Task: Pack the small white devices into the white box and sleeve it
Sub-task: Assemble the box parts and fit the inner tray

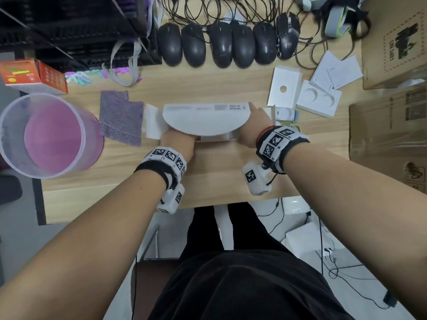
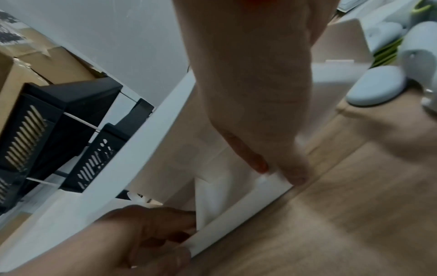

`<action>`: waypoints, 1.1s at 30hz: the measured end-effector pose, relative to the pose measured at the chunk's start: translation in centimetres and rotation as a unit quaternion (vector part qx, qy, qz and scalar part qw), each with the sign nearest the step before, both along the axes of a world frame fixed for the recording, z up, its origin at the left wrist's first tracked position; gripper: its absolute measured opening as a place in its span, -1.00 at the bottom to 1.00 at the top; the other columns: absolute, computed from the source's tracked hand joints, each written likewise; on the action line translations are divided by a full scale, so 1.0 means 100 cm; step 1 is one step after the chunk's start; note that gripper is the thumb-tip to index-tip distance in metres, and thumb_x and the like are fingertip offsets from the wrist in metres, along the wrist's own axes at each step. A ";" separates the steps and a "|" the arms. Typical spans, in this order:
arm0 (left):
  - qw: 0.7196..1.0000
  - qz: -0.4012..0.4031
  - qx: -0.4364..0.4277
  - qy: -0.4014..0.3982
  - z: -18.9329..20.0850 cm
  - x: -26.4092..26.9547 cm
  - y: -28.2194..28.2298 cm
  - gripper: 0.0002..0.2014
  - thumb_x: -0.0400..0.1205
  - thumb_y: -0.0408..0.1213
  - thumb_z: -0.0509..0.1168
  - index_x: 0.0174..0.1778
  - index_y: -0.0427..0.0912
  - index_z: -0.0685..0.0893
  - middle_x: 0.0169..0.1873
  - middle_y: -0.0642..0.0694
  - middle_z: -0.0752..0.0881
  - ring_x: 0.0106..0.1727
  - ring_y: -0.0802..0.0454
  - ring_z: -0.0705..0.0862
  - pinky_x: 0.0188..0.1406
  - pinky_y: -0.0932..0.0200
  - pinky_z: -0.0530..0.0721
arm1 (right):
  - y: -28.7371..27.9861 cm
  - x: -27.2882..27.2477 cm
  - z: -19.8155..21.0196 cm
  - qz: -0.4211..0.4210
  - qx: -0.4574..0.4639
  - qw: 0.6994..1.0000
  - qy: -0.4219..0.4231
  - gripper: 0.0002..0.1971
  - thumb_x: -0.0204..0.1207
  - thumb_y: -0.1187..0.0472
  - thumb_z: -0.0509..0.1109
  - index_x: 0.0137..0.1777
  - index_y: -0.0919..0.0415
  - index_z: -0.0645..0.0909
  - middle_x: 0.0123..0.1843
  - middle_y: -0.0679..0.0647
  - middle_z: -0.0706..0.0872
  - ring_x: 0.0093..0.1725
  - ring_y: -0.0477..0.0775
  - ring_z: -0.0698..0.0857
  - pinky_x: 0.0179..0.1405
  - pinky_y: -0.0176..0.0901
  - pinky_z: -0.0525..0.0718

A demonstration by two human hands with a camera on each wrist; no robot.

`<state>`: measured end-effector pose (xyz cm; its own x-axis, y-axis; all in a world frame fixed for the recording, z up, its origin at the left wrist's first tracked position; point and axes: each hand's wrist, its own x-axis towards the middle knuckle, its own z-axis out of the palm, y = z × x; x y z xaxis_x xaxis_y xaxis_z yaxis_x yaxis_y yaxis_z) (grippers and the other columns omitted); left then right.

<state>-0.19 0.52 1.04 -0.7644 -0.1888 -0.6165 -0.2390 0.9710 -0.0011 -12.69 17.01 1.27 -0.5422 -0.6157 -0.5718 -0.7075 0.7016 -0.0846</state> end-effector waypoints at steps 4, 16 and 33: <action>0.998 0.040 0.045 0.001 0.002 -0.012 -0.006 -0.54 0.77 -0.01 0.13 0.47 -0.21 0.56 0.37 -0.30 0.65 0.33 -0.33 0.64 0.19 -0.08 0.63 | -0.005 -0.008 -0.003 -0.085 -0.027 0.994 -0.058 -0.18 0.34 -0.47 0.33 0.59 -0.16 0.36 0.45 0.06 0.59 0.42 0.20 0.52 0.42 0.10 0.41; 0.981 0.140 0.116 0.063 -0.011 -0.022 -0.012 0.04 0.58 -0.06 0.50 0.71 -0.10 -0.17 0.27 -0.31 0.63 0.14 -0.40 0.69 0.03 -0.16 0.63 | -0.004 -0.016 -0.008 -0.122 -0.170 0.973 -0.093 -0.01 0.50 -0.21 0.42 0.71 0.02 -0.16 0.17 0.19 0.70 0.09 0.30 0.70 0.02 0.02 0.61; 0.990 0.047 0.129 0.041 -0.025 -0.012 -0.014 -0.56 0.61 -0.39 0.26 0.24 0.25 0.76 0.18 -0.07 0.79 0.18 -0.28 0.71 0.17 -0.09 0.69 | -0.026 -0.042 -0.004 -0.315 -0.321 0.880 -0.154 -0.76 0.70 0.23 0.15 0.15 0.33 0.60 -0.01 0.21 0.72 -0.47 -0.07 0.63 -0.66 -0.41 0.49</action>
